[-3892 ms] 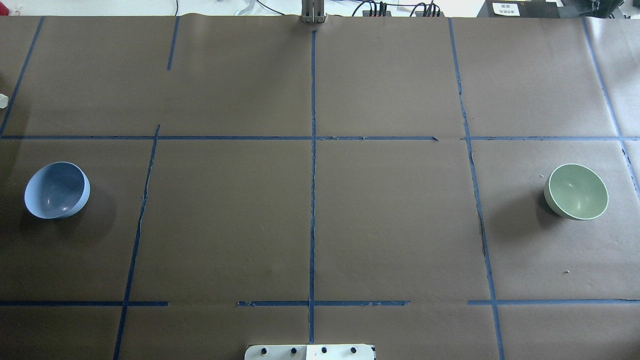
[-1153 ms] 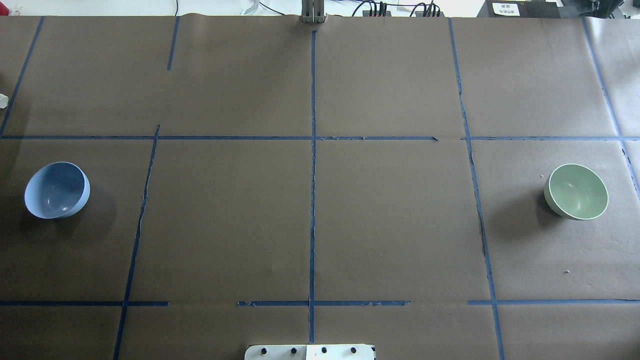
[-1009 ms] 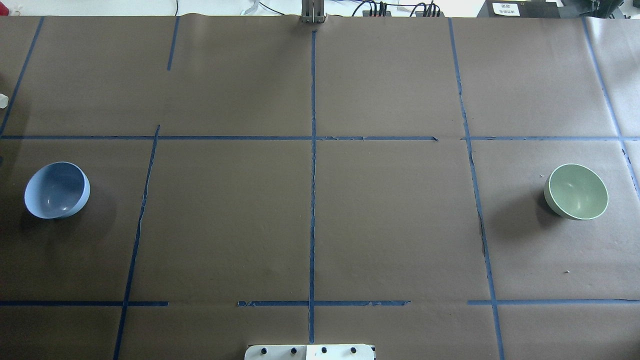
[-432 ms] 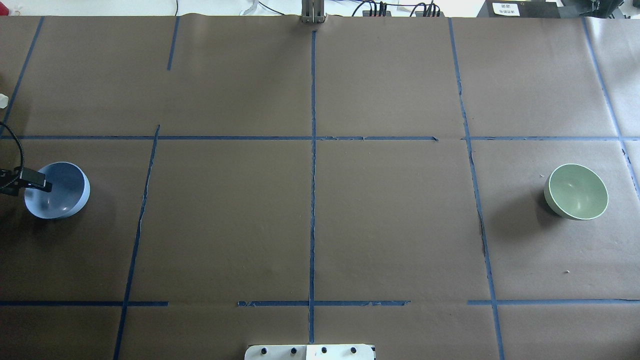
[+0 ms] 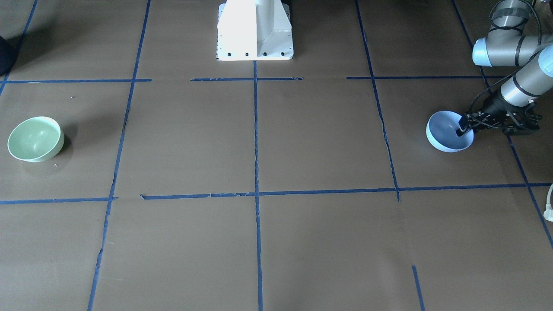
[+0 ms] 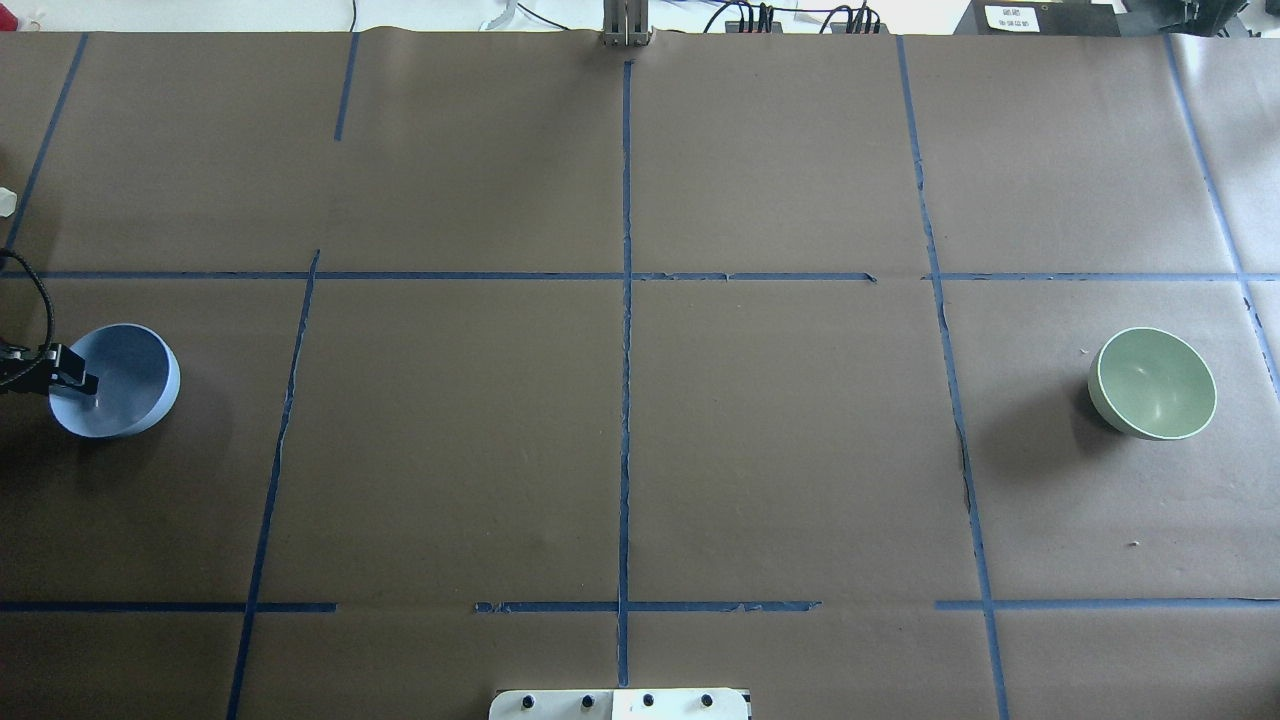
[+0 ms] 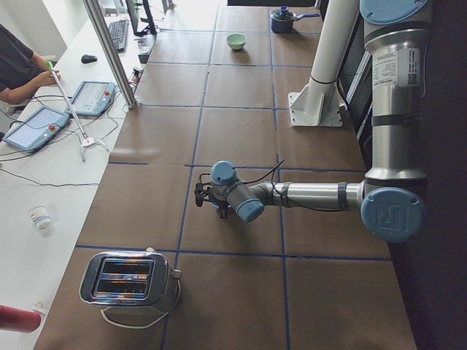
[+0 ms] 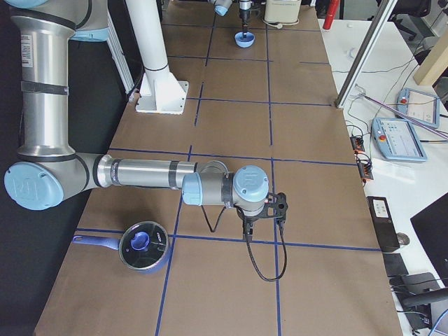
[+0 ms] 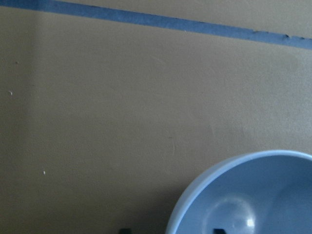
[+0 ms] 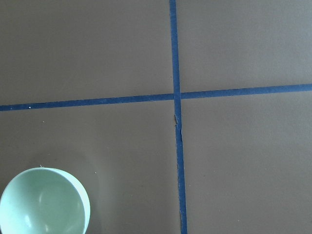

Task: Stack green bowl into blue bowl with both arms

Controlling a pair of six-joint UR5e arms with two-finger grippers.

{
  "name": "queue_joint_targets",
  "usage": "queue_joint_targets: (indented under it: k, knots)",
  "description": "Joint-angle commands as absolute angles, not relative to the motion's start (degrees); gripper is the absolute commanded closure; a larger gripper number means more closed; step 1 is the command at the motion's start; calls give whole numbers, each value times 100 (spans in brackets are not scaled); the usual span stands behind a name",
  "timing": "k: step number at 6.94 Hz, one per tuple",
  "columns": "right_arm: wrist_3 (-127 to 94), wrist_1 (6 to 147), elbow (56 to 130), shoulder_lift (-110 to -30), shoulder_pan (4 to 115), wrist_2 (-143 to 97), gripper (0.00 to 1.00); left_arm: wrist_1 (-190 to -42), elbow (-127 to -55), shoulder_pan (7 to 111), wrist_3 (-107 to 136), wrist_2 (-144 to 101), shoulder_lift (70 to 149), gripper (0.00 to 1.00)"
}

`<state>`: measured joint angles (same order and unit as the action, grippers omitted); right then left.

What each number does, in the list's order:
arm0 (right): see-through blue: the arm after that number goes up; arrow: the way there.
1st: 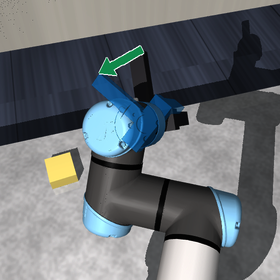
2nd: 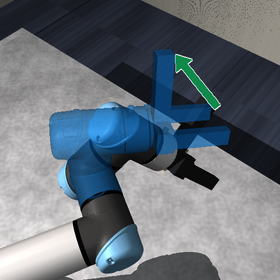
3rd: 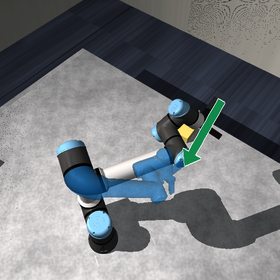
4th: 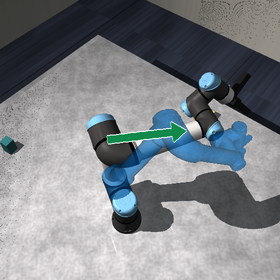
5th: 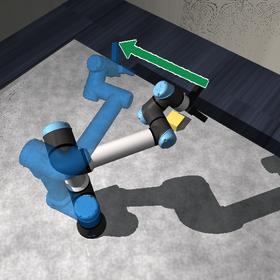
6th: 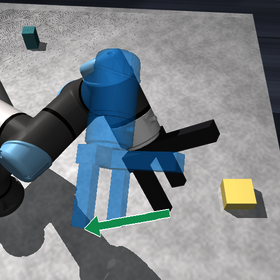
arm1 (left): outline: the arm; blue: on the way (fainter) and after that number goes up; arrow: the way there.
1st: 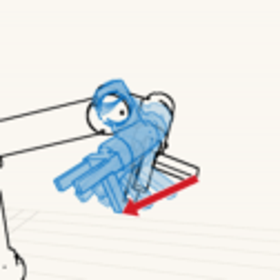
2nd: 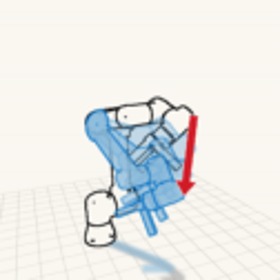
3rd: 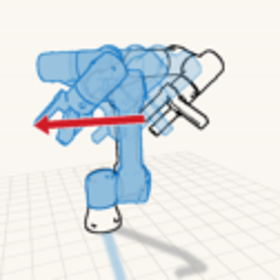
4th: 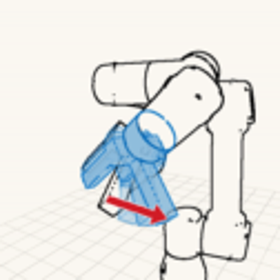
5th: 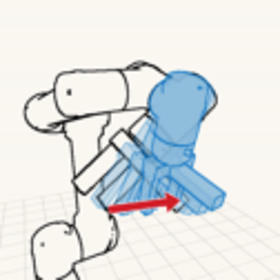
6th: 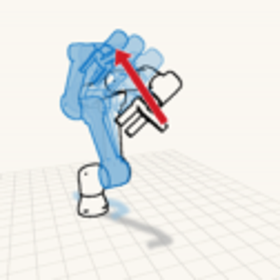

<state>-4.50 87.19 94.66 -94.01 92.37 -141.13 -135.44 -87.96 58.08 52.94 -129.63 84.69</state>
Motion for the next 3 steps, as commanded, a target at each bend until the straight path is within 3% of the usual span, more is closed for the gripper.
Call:
queue_joint_targets:
  k: [1, 3]
  knots:
    - [-457, 8727, 9448, -9396, 9237, -14115, 0, -13526, -8868, 5853, 5300, -13425, 8411, 100]
    - [-457, 8728, 9466, -9404, 9237, -14124, 0, -13239, -9086, 6554, 5300, -14096, 8507, 100]
